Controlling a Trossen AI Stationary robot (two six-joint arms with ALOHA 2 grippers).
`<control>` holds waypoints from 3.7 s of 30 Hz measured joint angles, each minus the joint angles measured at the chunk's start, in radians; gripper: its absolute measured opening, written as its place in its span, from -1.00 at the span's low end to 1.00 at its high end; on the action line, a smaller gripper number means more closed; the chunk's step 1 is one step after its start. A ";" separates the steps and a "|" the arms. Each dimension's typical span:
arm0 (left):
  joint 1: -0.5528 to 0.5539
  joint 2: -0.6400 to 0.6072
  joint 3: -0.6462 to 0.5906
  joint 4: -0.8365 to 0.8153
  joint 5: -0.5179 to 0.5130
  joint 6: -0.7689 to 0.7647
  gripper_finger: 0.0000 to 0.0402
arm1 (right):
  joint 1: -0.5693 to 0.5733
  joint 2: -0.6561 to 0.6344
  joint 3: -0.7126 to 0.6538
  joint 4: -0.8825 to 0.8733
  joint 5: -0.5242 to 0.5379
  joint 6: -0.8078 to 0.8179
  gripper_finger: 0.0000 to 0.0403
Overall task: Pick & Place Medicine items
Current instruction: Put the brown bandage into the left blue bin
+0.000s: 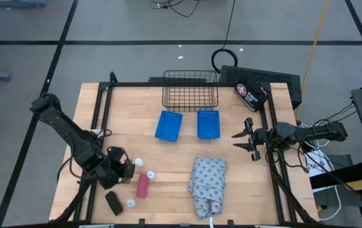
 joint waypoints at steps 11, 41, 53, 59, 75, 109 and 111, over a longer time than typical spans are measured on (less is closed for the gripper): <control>0.431 -0.025 0.086 0.024 -0.064 0.619 -0.75 | 0.000 0.000 0.000 0.000 0.000 0.000 -0.31; 1.093 0.393 0.086 0.446 0.375 1.228 -0.75 | 0.000 0.000 0.000 0.000 0.000 0.000 -0.31; 1.089 0.466 0.085 0.459 0.354 1.123 -0.40 | 0.000 0.000 0.000 0.000 0.000 0.000 -0.31; 1.089 0.466 0.085 0.492 0.353 1.123 -0.39 | 0.000 0.000 0.000 0.000 0.000 0.000 -0.31; 1.086 0.466 0.085 0.536 0.382 1.238 -0.38 | 0.000 0.000 0.000 0.000 0.000 0.000 -0.31; 1.012 0.465 0.085 0.688 0.337 1.392 0.16 | 0.000 0.000 0.000 0.000 0.000 0.000 -0.31; 1.011 0.465 0.085 0.705 0.338 1.407 0.21 | 0.000 0.000 0.000 0.000 0.000 0.000 -0.31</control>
